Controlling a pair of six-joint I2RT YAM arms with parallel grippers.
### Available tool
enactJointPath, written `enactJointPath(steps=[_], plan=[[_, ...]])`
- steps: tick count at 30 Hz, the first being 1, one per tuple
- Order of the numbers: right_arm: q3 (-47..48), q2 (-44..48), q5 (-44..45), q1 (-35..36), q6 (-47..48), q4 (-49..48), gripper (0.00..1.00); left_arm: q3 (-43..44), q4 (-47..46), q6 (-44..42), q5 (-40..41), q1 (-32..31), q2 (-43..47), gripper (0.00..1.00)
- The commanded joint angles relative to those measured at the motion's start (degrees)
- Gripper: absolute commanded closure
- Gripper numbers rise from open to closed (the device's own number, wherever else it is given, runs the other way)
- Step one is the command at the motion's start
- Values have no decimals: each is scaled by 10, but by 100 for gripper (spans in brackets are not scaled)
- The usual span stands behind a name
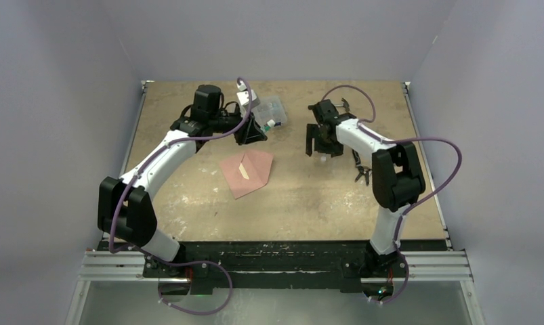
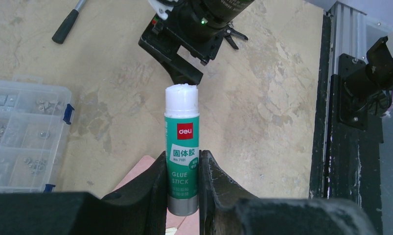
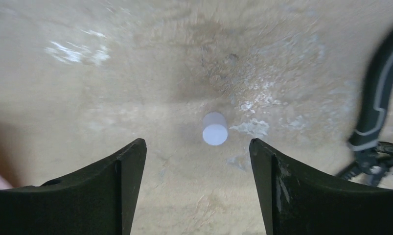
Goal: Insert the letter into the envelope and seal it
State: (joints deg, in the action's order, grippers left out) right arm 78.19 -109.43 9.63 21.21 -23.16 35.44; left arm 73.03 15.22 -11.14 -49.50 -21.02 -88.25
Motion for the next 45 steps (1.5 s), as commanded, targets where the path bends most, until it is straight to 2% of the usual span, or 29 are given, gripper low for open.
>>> enactJointPath(steps=[1, 3, 6, 8, 11, 13, 15, 22, 26, 30, 33, 37, 42, 45], plan=[[81, 103, 34, 0, -26, 48, 18, 10, -62, 57, 8, 0, 31, 100], [105, 136, 21, 0, -28, 51, 17, 5, -104, 93, 26, 0, 35, 100], [105, 199, -48, 0, -7, -37, 17, -11, -198, 186, 52, 0, 42, 100], [61, 252, -159, 0, -7, -153, 18, -41, -305, 287, 78, -1, 50, 100], [-38, 330, -299, 0, -89, -376, 12, -93, -469, 423, 99, -4, 59, 100], [-78, 349, -348, 0, -167, -489, 7, -106, -521, 475, 106, -8, 56, 100], [-82, 338, -381, 6, -212, -541, 6, -105, -541, 509, 105, -11, 52, 100], [-29, 290, -374, 42, -212, -534, 6, -108, -599, 569, 83, -16, 48, 100], [-19, 270, -406, 52, -223, -566, 15, -118, -640, 586, 63, -18, 47, 100], [-30, 277, -410, 58, -226, -602, 17, -115, -644, 597, 57, -19, 41, 100], [-27, 274, -407, 58, -226, -600, 22, -116, -660, 609, 47, -19, 38, 100], [-15, 263, -410, 59, -225, -597, 33, -116, -678, 613, 24, -19, 37, 100], [20, 235, -426, 60, -214, -573, 51, -118, -701, 618, 1, -19, 38, 100], [29, 230, -437, 60, -211, -573, 68, -117, -701, 623, -7, -19, 39, 92]])
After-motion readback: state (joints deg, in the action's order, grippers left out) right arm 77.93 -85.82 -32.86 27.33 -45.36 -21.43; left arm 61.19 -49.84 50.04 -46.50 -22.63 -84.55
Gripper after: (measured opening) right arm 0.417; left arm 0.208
